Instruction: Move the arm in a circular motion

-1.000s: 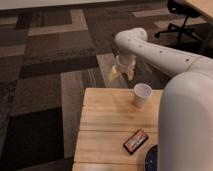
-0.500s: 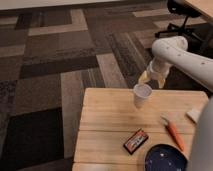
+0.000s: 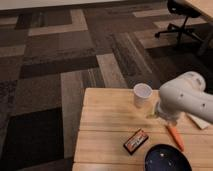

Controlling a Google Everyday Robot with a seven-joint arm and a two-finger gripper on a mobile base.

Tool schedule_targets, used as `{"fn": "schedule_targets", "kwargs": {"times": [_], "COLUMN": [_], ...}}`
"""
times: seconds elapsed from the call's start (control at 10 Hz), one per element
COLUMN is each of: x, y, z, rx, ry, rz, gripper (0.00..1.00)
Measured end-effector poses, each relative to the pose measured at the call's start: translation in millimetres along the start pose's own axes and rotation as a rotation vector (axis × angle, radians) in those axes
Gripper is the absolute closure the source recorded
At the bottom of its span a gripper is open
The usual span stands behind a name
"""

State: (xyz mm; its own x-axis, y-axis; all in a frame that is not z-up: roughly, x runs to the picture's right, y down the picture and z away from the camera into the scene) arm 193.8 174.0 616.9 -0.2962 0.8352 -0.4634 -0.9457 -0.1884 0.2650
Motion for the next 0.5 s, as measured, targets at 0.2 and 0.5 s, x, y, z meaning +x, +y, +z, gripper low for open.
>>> {"fn": "schedule_targets", "kwargs": {"times": [0.2, 0.5], "x": [44.2, 54.5], "y": [87.8, 236.4], "z": [-26.7, -52.4], "rx": [-0.007, -0.048], "ry": [-0.008, 0.014], "rz": [-0.163, -0.555], "gripper": [0.35, 0.35]}}
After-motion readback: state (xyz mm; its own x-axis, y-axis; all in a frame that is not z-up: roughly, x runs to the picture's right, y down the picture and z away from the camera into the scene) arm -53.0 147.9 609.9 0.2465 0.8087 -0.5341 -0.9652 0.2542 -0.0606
